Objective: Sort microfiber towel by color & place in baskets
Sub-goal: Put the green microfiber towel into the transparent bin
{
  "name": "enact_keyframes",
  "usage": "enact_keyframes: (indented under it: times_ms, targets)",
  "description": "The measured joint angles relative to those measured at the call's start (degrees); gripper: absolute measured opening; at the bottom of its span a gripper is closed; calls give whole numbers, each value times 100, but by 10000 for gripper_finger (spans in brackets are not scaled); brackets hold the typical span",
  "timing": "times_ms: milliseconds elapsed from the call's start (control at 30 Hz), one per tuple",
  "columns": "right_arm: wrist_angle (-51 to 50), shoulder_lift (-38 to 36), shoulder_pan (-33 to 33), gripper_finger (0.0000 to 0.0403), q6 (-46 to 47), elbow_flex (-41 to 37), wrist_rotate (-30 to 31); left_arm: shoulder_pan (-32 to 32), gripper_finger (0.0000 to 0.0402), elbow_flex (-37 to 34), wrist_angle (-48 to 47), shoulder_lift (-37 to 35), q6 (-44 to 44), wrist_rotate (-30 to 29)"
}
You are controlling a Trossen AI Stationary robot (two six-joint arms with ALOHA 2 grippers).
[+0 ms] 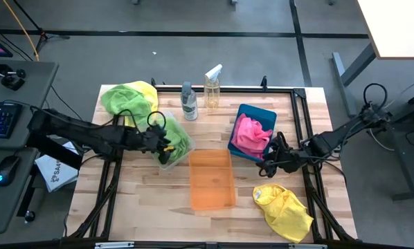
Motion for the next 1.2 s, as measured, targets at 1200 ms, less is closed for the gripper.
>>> enact_keyframes:
  times_ms: [1200]
  targets:
    - [587, 11, -18, 264, 284, 2, 821, 5478, 213, 1644, -3880, 756, 2434, -803]
